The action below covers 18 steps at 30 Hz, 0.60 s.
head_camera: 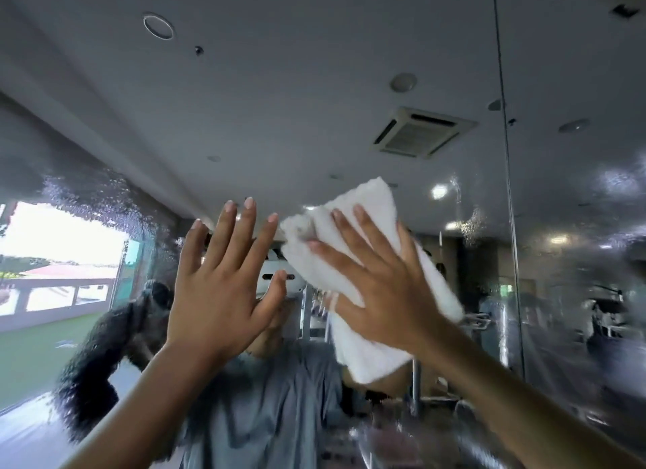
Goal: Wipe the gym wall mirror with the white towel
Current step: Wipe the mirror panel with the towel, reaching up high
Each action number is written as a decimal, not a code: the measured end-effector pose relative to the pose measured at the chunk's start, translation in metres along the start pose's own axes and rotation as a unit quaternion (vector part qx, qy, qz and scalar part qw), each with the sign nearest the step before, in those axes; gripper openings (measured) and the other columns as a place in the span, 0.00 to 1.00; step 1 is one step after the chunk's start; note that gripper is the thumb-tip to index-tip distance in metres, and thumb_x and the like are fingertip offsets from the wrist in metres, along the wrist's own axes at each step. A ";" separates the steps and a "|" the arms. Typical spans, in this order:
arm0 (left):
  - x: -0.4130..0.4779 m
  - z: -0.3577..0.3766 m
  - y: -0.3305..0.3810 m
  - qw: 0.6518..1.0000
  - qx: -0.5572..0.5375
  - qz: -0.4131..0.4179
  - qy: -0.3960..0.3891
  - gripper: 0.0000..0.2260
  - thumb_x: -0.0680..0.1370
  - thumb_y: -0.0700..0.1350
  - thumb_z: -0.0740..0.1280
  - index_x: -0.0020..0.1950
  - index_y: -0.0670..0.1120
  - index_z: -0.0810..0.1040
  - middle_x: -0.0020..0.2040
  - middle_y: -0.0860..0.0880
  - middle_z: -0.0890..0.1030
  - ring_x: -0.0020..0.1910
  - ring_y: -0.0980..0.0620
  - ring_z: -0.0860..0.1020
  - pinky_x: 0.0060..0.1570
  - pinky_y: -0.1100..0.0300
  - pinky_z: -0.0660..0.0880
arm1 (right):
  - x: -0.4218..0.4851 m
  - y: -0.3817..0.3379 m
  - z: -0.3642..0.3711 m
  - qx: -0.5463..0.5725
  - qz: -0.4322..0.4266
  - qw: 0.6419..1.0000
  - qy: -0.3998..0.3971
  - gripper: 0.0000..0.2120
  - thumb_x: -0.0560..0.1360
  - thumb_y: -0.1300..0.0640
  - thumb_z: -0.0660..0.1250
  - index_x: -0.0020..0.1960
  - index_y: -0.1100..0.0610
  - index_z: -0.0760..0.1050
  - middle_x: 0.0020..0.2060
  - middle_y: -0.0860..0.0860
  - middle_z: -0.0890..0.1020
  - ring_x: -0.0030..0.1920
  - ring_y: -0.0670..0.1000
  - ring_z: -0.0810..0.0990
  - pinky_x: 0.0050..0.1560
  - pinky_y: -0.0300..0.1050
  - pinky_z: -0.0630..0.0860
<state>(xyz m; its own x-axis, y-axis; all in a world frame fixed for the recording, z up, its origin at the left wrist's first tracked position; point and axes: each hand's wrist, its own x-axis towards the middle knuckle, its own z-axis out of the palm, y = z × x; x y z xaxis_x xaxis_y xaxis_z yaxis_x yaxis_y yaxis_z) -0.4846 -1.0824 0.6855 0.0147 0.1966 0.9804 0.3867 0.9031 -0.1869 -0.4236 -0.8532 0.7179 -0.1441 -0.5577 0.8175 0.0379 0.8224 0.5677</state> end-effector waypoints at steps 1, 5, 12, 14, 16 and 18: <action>-0.001 -0.001 -0.001 1.000 0.001 0.003 -0.003 0.30 0.81 0.59 0.50 0.81 0.47 0.59 0.82 0.43 0.56 0.81 0.44 0.52 0.76 0.37 0.53 | -0.008 0.013 -0.002 -0.002 -0.016 1.000 0.000 0.34 0.74 0.41 0.59 0.79 0.42 0.58 0.80 0.49 0.55 0.80 0.55 0.52 0.74 0.69 0.55; -0.001 -0.001 0.001 1.000 0.006 -0.002 -0.020 0.30 0.82 0.59 0.49 0.82 0.46 0.57 0.82 0.43 0.54 0.81 0.43 0.51 0.76 0.36 0.53 | 0.015 0.059 -0.010 0.010 0.168 0.986 0.021 0.31 0.76 0.41 0.54 0.79 0.43 0.59 0.80 0.49 0.57 0.80 0.55 0.53 0.72 0.73 0.57; -0.002 -0.002 -0.002 1.000 -0.005 -0.003 -0.013 0.30 0.82 0.59 0.50 0.82 0.48 0.58 0.82 0.44 0.54 0.81 0.45 0.50 0.77 0.37 0.52 | 0.007 -0.008 0.005 -0.014 0.088 0.996 0.000 0.33 0.77 0.38 0.58 0.80 0.42 0.54 0.81 0.49 0.50 0.81 0.56 0.47 0.75 0.70 0.50; -0.003 -0.003 0.001 1.000 -0.007 -0.012 -0.012 0.30 0.81 0.59 0.50 0.82 0.48 0.58 0.82 0.44 0.54 0.81 0.45 0.50 0.77 0.37 0.51 | -0.024 0.000 0.001 -0.011 0.006 1.000 -0.014 0.34 0.76 0.40 0.59 0.80 0.42 0.56 0.81 0.49 0.52 0.81 0.56 0.49 0.74 0.69 0.51; -0.002 -0.002 0.003 1.000 -0.003 -0.019 -0.014 0.30 0.81 0.59 0.50 0.82 0.47 0.57 0.82 0.44 0.54 0.81 0.45 0.50 0.77 0.37 0.51 | -0.038 0.025 -0.004 -0.013 0.008 1.000 -0.015 0.32 0.75 0.41 0.58 0.78 0.43 0.60 0.80 0.49 0.56 0.80 0.56 0.52 0.73 0.69 0.53; -0.004 -0.001 0.007 0.999 -0.004 -0.028 -0.019 0.30 0.82 0.58 0.50 0.82 0.47 0.56 0.82 0.43 0.53 0.81 0.44 0.49 0.77 0.36 0.50 | -0.026 0.045 -0.005 -0.004 0.121 0.993 0.003 0.30 0.76 0.42 0.57 0.78 0.43 0.60 0.80 0.49 0.57 0.80 0.55 0.53 0.72 0.71 0.56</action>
<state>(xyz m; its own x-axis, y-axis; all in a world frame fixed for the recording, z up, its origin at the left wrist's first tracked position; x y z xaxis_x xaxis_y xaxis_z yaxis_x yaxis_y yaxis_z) -0.4813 -1.0767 0.6807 -0.0417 0.1609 0.9861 0.3939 0.9097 -0.1317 -0.4135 -0.8018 0.7225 -0.1244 -0.3442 0.9306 0.0790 0.9315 0.3551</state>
